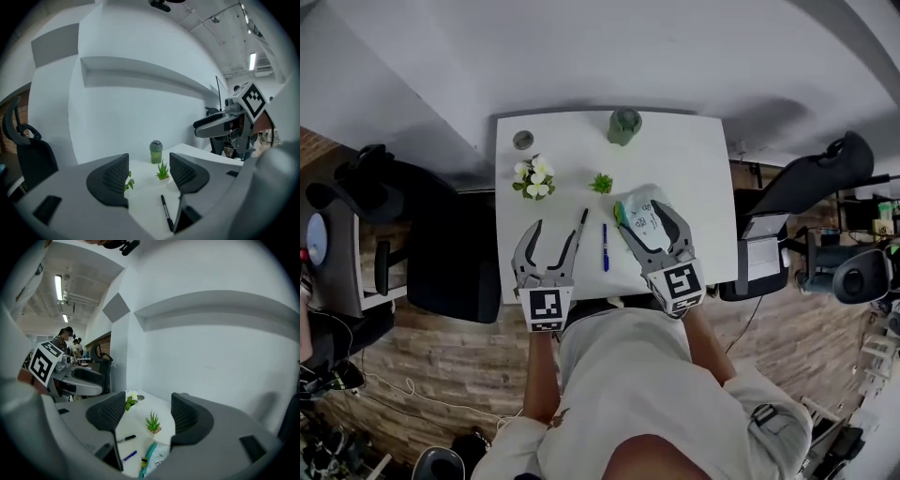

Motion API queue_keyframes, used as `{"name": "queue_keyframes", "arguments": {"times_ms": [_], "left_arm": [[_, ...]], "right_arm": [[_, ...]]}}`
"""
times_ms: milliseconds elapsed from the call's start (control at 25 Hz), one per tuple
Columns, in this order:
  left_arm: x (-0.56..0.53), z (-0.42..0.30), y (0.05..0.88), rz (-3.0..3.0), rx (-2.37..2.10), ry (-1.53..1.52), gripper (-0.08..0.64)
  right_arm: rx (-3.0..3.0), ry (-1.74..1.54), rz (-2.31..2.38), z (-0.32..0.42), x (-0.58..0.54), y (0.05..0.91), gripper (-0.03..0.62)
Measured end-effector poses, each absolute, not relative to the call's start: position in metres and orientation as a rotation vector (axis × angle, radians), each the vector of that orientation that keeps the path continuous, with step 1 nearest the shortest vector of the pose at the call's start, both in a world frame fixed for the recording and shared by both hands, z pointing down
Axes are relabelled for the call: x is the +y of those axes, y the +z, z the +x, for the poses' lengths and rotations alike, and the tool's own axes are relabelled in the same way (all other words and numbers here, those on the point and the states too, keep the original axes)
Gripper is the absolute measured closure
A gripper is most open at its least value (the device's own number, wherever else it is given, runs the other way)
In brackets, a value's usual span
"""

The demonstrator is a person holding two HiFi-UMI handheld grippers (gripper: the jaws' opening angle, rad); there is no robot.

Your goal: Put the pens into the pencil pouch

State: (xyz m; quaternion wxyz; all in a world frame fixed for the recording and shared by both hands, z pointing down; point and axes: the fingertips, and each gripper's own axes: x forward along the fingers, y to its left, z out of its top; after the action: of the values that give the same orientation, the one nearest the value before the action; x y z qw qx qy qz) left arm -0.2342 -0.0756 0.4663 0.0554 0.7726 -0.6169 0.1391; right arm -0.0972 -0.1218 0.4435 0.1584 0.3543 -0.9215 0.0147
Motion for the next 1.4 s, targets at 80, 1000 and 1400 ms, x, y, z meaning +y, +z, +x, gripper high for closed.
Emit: {"name": "queue_keyframes", "arguments": {"times_ms": [80, 1000, 1400], "left_arm": [[-0.076, -0.230, 0.477, 2.357, -1.831, 0.439, 0.300], [-0.056, -0.206, 0.636, 2.173, -1.528, 0.682, 0.426], [-0.045, -0.199, 0.693, 2.067, -1.422, 0.789, 0.446]], "right_arm": [[-2.614, 0.064, 1.009, -0.097, -0.119, 0.453, 0.289], [-2.410, 0.245, 0.778, -0.091, -0.109, 0.576, 0.371], [-2.316, 0.289, 0.768, -0.076, -0.110, 0.615, 0.379]]}}
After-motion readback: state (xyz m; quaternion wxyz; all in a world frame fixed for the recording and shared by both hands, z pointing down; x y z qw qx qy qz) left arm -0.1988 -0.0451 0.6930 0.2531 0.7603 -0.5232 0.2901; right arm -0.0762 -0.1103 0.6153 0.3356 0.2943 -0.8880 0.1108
